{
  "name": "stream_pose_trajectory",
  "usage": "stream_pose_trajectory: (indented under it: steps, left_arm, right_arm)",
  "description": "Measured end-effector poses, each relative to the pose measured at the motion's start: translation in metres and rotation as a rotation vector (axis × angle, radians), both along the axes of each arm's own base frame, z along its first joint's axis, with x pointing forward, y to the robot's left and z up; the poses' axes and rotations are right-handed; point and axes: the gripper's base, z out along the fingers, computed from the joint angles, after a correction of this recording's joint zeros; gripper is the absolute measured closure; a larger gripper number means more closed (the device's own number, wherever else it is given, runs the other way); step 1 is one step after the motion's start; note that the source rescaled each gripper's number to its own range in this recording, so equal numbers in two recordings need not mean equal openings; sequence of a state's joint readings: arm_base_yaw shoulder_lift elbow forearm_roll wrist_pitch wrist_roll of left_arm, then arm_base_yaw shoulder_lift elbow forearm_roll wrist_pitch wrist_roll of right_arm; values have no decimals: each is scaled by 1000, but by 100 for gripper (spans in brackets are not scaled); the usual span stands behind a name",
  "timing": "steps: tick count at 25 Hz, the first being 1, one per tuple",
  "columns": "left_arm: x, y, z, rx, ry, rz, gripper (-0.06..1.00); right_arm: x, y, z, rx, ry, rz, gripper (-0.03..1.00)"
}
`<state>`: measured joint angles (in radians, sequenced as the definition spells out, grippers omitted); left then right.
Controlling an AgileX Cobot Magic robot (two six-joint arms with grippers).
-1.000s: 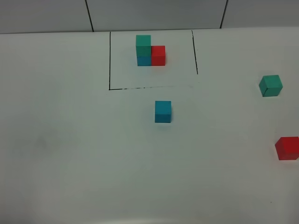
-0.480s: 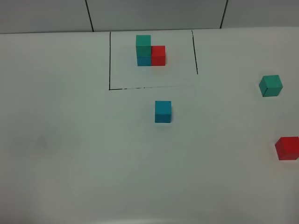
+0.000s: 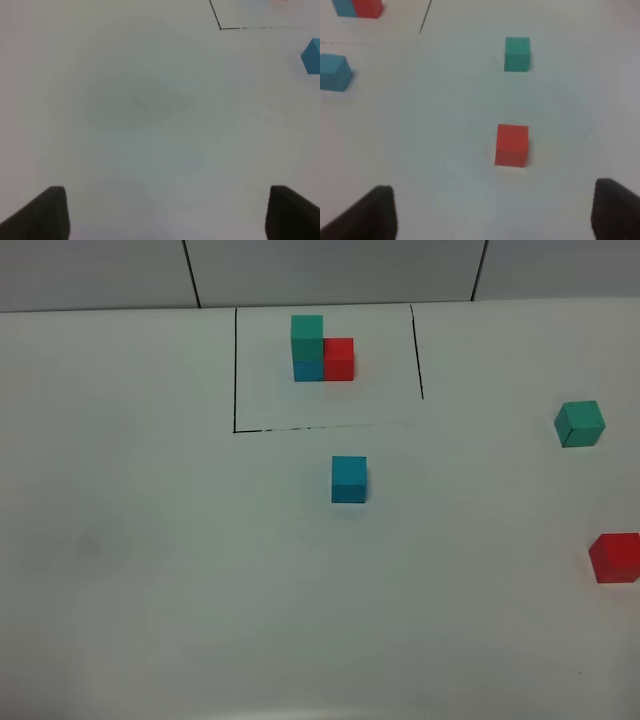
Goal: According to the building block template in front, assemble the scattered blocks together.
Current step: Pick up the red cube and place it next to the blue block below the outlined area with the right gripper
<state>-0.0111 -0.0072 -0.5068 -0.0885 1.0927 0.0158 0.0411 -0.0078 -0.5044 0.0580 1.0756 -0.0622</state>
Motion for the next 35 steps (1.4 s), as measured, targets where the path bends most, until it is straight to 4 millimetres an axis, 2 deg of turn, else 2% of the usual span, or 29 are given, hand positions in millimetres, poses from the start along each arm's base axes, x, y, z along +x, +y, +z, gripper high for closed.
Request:
stream_pose_trajectory:
  steps: [8, 11, 16, 18, 23, 29, 31, 35]
  left_arm:
    - [0, 0, 0, 0, -2, 0, 16]
    - [0, 0, 0, 0, -2, 0, 16]
    - [0, 0, 0, 0, -2, 0, 16]
    - [0, 0, 0, 0, -2, 0, 16]
    - [0, 0, 0, 0, -2, 0, 16]
    - [0, 0, 0, 0, -3, 0, 16]
    - [0, 0, 0, 0, -3, 0, 16]
    - [0, 0, 0, 0, -3, 0, 16]
  right_arm:
    - [0, 0, 0, 20, 1, -11, 33]
    - [11, 1, 1, 34, 67, -20, 33]
    - [61, -2, 1, -32, 315, -50, 30]
    - [86, -3, 2, -78, 390, -44, 25]
    - [156, -1, -4, -130, 576, -9, 3]
    - [228, 5, -41, -106, 775, 6, -3]
    - [245, 7, -59, -78, 824, 5, -3]
    - [265, 7, -93, -71, 878, -3, -3]
